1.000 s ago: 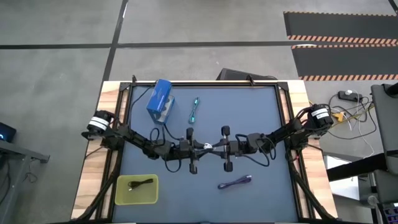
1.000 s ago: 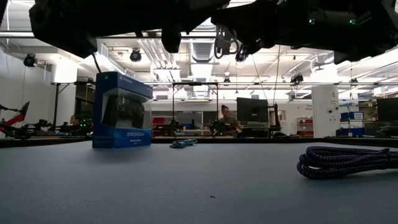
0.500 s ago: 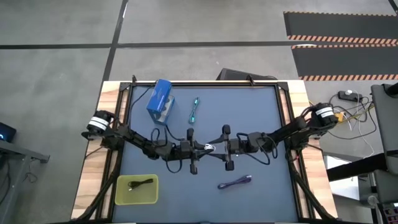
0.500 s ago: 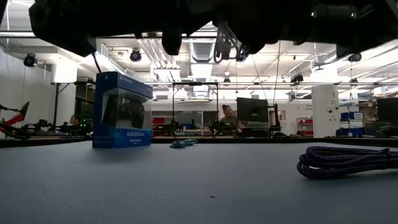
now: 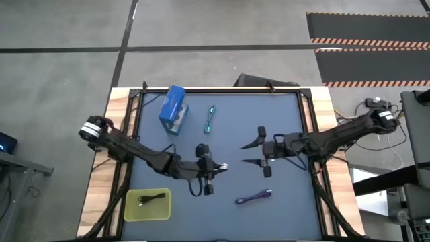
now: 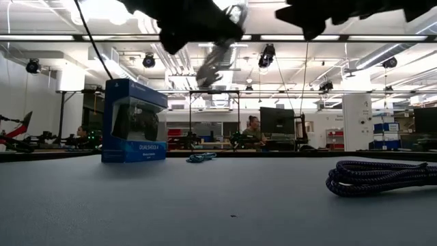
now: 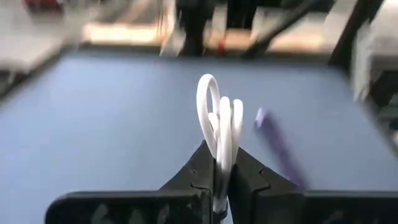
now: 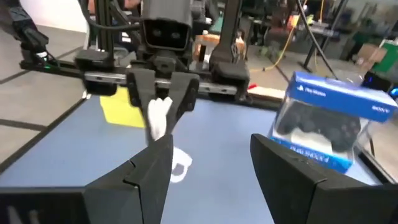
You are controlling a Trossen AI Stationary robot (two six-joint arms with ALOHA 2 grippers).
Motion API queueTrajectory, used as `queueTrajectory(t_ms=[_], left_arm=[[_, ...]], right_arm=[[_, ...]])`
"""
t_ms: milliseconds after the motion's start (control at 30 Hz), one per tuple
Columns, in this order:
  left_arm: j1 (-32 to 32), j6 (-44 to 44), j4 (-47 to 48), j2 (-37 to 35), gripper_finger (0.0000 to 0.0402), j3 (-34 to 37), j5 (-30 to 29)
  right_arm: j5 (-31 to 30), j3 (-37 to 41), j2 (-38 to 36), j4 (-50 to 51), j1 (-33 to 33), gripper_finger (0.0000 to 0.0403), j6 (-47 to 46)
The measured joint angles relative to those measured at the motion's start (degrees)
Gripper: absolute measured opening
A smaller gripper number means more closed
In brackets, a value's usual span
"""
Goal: Pick and place USB-C Cables
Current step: Put the white charger cable into the yellow bin
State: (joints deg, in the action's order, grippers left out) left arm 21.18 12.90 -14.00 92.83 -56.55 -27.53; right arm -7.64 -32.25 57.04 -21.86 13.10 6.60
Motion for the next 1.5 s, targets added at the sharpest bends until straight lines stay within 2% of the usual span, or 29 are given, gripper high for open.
queueTrajectory(t_ms=[67, 200, 367, 533, 633, 800, 900, 1200, 1500], left_arm=[[0.10, 4.42, 13.31, -1.03, 0.0008, -3.36, 0.01], [0.48, 8.95, 32.30, -1.04, 0.0011, -10.15, 0.72], [1.05, 13.95, 47.32, -1.04, 0.0014, -16.60, 9.54], [2.70, 21.21, 66.25, -1.00, 0.0013, -23.91, 19.84], [3.90, 21.79, 73.80, -1.00, 0.0006, -25.97, 24.19], [5.04, 22.72, 80.50, -1.00, 0.0005, -26.30, 33.11], [6.68, 21.10, 83.21, -1.00, 0.0005, -26.00, 35.90], [12.16, 22.67, 85.55, -0.96, 0.0004, -23.35, 36.42], [14.19, 25.49, 84.96, 0.05, 0.0003, -22.13, 36.85]], right_arm=[[0.00, 0.00, -2.58, 3.73, 0.00, 0.0207, -0.87], [0.00, 0.17, -5.64, 8.03, 0.00, 0.0207, -0.76], [-0.28, 0.22, -6.94, 9.94, -0.02, 0.0207, 0.84], [-2.88, 0.23, -6.03, 10.43, -0.02, 0.0207, 0.93], [-2.95, 0.24, -5.46, 11.79, -0.16, 0.0206, 1.23], [-3.06, 0.24, -4.86, 11.76, -0.42, 0.0205, 1.71], [-3.09, 0.24, -4.82, 12.07, -0.50, 0.0205, 1.67], [-3.10, 0.24, -4.77, 13.46, -0.50, 0.0205, 1.86], [-3.05, 0.50, -4.75, 14.40, -0.50, 0.0205, 1.59]])
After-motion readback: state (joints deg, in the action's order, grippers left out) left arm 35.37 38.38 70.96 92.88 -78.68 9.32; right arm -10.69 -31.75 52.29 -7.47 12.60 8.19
